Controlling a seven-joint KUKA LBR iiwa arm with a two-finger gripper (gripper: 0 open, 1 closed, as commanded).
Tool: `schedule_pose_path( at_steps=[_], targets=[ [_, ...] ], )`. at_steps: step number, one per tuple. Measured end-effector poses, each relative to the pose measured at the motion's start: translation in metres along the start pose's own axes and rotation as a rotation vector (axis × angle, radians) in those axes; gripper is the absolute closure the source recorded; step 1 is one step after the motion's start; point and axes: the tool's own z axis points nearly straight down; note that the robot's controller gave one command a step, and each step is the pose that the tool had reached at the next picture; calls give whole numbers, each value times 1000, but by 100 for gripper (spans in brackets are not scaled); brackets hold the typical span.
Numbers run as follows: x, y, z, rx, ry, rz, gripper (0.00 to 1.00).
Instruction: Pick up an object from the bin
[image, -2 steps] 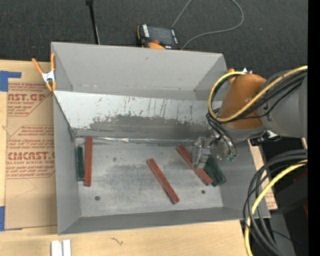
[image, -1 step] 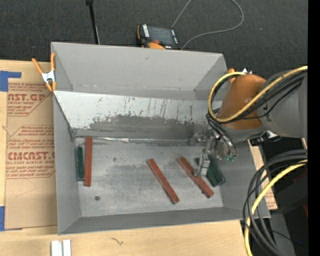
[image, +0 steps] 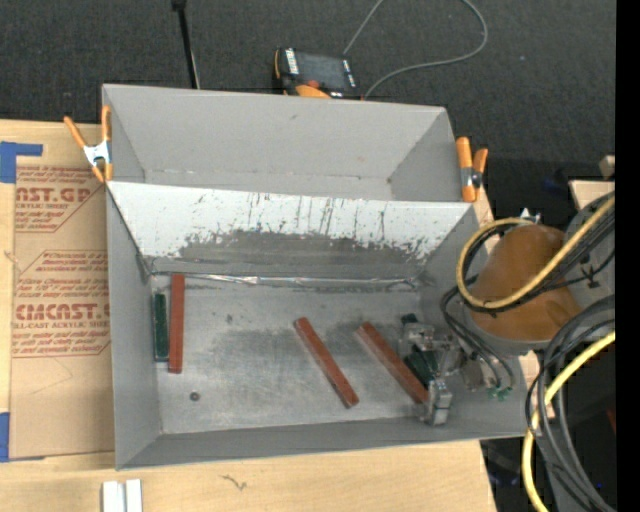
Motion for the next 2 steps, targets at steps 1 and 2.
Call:
schedule_pose_path(
  at_steps=[1,2],
  targets=[
    [-1,1,1,-1,4,-2,100],
    [-6,31,-120,1,-4,-42,100]
  ],
)
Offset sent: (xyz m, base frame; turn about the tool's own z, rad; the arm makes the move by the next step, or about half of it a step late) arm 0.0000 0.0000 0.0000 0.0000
